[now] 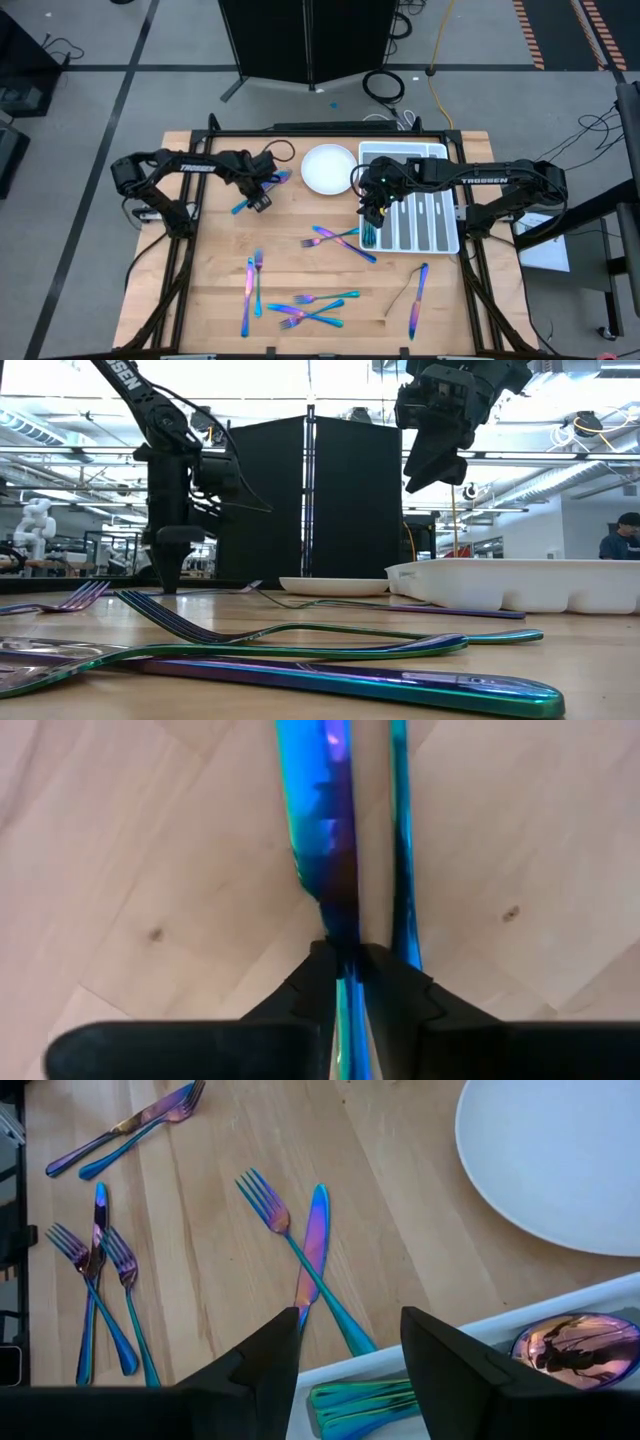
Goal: Sort silverware
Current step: Put the purple table knife on the white silverware tray
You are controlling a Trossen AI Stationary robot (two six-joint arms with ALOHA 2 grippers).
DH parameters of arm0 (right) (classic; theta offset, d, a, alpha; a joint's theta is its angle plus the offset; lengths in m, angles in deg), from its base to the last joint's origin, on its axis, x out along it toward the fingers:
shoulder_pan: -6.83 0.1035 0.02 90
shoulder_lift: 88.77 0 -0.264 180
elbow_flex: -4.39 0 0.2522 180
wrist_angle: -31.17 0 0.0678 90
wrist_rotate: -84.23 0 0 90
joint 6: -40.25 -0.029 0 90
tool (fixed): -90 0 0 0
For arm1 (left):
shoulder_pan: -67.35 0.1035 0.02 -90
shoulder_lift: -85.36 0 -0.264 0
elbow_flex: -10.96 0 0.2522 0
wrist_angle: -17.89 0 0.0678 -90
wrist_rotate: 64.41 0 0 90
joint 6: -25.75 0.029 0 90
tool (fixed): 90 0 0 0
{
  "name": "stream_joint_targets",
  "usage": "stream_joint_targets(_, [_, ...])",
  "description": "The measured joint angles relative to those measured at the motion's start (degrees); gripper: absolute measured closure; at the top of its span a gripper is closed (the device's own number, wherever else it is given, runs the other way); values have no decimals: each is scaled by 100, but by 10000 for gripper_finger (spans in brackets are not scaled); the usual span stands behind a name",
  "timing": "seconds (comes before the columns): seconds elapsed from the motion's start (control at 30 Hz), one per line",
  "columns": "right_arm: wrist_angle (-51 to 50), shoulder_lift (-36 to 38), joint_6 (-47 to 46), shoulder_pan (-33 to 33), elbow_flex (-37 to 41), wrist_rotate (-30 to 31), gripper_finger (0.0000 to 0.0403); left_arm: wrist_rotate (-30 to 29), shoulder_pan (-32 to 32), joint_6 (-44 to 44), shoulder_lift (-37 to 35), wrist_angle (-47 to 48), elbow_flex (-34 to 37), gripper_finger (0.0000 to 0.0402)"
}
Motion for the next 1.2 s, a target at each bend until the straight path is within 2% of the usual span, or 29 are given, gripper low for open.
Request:
stream_joint_targets(0.17, [0,0,7,0,0,0,236,340,213,-143,-10,-162,131,361])
stream_joint_targets(0.53, [-2,0,-100,31,0,-15,236,580,357,-290,-28,-518,400,363])
stream_joint_targets(0.77, [-4,0,-116,249,0,-21,236,1012,632,-256,-38,-508,408,397])
stream_joint_targets(1.03, [-8,0,-116,376,0,-24,236,1600,1061,-130,-22,-440,325,400])
stream_joint_targets(1.2, [-9,0,-110,376,0,-22,236,1641,1180,-84,-61,-478,177,401])
